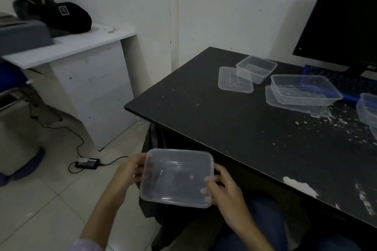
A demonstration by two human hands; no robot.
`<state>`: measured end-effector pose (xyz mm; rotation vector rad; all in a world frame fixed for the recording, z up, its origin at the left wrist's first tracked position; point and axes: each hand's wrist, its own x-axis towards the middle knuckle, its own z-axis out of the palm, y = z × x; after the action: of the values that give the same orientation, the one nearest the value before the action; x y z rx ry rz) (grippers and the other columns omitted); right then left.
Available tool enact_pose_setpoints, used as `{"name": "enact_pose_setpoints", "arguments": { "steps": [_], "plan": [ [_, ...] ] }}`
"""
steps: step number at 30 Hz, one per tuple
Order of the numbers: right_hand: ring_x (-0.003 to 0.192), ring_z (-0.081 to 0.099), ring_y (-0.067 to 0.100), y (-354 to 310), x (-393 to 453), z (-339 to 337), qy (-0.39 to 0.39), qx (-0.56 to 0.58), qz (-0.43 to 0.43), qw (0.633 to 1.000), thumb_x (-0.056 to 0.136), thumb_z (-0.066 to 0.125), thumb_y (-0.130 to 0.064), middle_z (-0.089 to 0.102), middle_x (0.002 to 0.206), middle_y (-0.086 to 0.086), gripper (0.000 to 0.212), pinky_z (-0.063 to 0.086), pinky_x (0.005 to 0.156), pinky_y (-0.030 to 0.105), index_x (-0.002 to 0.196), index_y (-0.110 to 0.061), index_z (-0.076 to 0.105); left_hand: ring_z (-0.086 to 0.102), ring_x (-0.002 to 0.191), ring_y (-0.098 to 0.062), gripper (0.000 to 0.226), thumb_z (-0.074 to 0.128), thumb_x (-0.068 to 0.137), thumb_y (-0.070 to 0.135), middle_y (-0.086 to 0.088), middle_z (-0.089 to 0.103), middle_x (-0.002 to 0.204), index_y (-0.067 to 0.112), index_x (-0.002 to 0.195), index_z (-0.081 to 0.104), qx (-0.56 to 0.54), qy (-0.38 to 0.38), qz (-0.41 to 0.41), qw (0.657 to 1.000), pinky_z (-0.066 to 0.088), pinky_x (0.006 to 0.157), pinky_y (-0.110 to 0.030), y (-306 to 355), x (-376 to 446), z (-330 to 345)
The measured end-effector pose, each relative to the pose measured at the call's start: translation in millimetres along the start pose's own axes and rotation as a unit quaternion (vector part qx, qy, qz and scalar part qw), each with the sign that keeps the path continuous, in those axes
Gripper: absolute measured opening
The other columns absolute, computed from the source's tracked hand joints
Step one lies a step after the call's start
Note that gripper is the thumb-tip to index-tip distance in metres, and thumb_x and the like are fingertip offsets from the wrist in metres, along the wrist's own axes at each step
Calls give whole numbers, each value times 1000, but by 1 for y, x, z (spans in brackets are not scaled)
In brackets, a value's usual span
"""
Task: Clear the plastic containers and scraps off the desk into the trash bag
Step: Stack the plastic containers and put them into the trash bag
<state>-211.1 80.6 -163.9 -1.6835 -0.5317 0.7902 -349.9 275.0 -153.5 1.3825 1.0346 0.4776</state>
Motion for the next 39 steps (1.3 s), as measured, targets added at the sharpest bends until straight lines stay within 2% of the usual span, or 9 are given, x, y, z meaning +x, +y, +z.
{"name": "enact_pose_setpoints", "arguments": {
  "steps": [2, 7, 13, 15, 19, 22, 26, 32, 39],
  "plan": [
    [84, 71, 17, 11, 6, -3, 21, 3, 24, 999, 90, 59, -18, 70, 89, -4, 35, 55, 84, 49, 116, -41, 57, 65, 74, -24, 24, 46, 92, 18, -5, 69, 78, 13, 90, 69, 15, 54, -17, 998, 50, 61, -32, -14, 13, 14],
    [90, 65, 15, 29, 23, -18, 101, -30, 48, 993, 88, 59, -14, 68, 97, -3, 35, 50, 78, 31, 118, -31, 56, 63, 84, -34, 33, 59, 84, 40, -13, 64, 91, 9, 96, 60, 248, 107, 17, 963, 53, 72, -41, -57, 41, 42],
    [88, 60, 23, 30, 45, -24, 110, -112, 62, 986, 91, 58, -15, 66, 88, 6, 24, 42, 80, 28, 71, -29, 55, 62, 91, -36, 35, 62, 82, 16, -19, 63, 102, 5, 109, 43, 349, 97, 46, 931, 53, 72, -42, -64, 35, 54],
    [96, 63, 28, 37, 56, -14, 95, -144, 85, 981, 90, 60, -22, 69, 99, 11, 4, 47, 87, 35, 86, -23, 60, 62, 89, -38, 36, 58, 82, 7, -20, 63, 101, 4, 114, 42, 357, 106, 65, 926, 53, 70, -43, -68, 35, 50],
    [112, 60, 25, 45, 73, 14, 77, -178, 64, 979, 89, 61, -28, 64, 121, 5, 51, 47, 92, 32, 137, -21, 46, 61, 88, -33, 43, 52, 83, -1, -17, 63, 100, 3, 125, 42, 336, 115, 88, 931, 43, 64, -31, -69, 27, 40],
    [125, 51, 18, 43, 81, 40, -54, -162, 83, 982, 95, 54, -27, 51, 139, 4, 59, 41, 96, 23, 148, -19, 28, 61, 89, -33, 41, 52, 84, -2, -17, 64, 101, 3, 124, 45, 318, 112, 98, 936, 42, 66, -29, -66, 23, 33],
    [143, 25, 20, 48, 82, 61, -202, -226, 97, 948, 100, 42, -31, 26, 155, 0, 53, 23, 116, 32, 150, -22, 25, 59, 79, -24, 41, 53, 83, -4, -14, 65, 94, 2, 123, 47, 310, 111, 108, 938, 41, 64, -26, -62, 19, 31],
    [140, 28, 19, 54, 76, 53, -202, -251, 49, 945, 100, 42, -23, 32, 151, 0, 47, 26, 111, 27, 146, -20, 34, 53, 72, -16, 38, 55, 84, -1, -7, 62, 88, 4, 121, 49, 301, 112, 102, 942, 40, 63, -25, -61, 18, 34],
    [133, 37, 14, 45, 72, 32, -137, -246, -10, 959, 99, 45, -21, 39, 142, -6, 41, 33, 110, 26, 139, -22, 44, 59, 94, -26, 29, 57, 87, 12, -9, 59, 105, 8, 115, 56, 354, 103, 134, 920, 49, 75, -35, -46, 9, 42]
  ]
}}
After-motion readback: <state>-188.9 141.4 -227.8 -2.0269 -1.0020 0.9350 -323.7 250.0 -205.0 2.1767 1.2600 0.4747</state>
